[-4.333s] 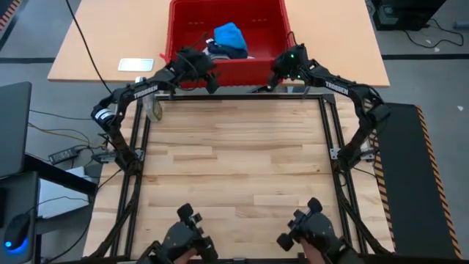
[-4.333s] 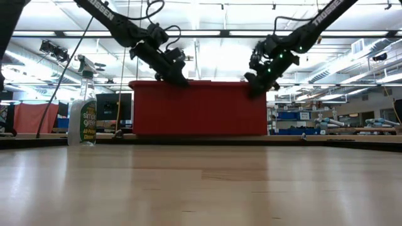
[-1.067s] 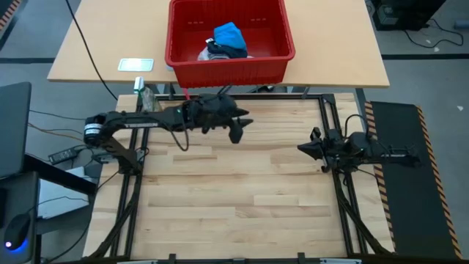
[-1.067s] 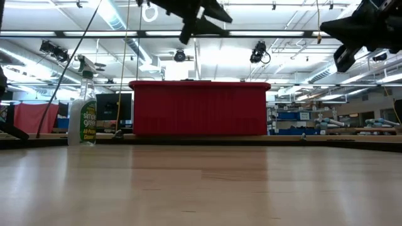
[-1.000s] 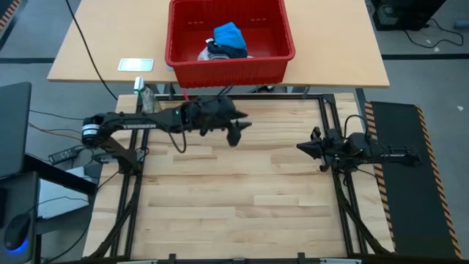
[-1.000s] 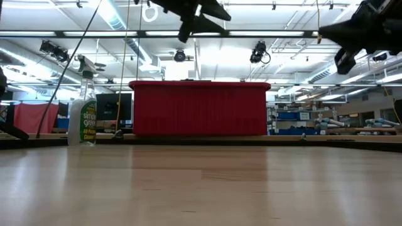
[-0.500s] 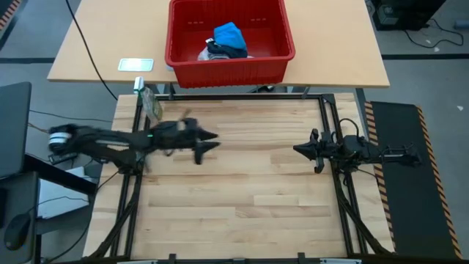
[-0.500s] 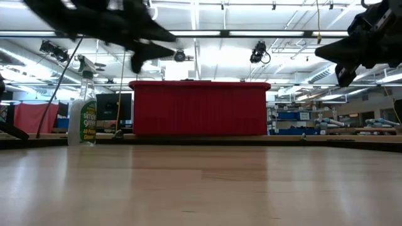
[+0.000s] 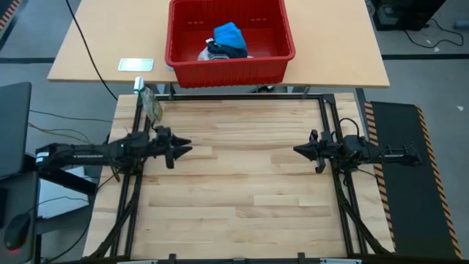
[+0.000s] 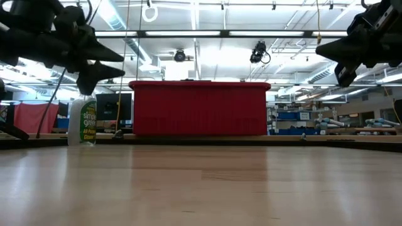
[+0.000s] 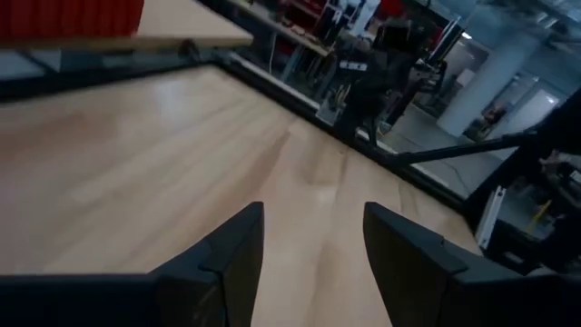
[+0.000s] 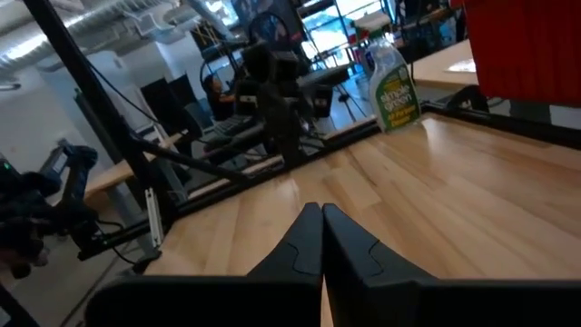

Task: Fold laundry
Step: Return to Home Position

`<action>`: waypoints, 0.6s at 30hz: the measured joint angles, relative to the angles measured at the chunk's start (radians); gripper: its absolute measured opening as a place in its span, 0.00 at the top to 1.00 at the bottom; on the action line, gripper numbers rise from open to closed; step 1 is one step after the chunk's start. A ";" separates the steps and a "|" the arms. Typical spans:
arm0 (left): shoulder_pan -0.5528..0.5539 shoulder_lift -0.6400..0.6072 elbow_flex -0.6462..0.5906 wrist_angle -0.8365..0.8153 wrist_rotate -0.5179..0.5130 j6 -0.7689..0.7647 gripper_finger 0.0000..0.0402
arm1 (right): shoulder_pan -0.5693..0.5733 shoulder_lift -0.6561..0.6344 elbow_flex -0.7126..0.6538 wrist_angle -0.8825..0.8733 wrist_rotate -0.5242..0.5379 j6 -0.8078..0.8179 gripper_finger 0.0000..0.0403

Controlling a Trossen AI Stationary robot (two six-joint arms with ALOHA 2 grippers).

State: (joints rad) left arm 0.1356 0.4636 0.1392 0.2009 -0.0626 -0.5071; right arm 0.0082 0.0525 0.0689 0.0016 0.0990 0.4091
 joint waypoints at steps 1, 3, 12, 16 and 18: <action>0.000 -0.015 0.000 -0.003 -0.003 0.020 0.52 | 0.000 0.000 0.000 -0.007 0.000 0.000 0.98; 0.000 -0.048 0.000 -0.014 -0.004 0.053 0.52 | 0.000 0.000 0.000 -0.003 0.000 0.001 0.98; 0.000 -0.291 0.065 -0.507 0.008 0.082 0.52 | -0.004 0.000 0.000 -0.071 0.061 0.080 0.98; 0.000 -0.382 0.063 -0.537 -0.008 0.117 0.52 | -0.004 0.000 0.000 -0.040 0.039 0.067 0.98; 0.000 -0.412 0.047 -0.544 -0.027 0.133 0.52 | -0.004 0.000 0.000 -0.033 0.059 0.040 0.98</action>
State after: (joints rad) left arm 0.1354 0.0517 0.1864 -0.3435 -0.0900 -0.3740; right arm 0.0044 0.0521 0.0692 -0.0318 0.1581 0.4496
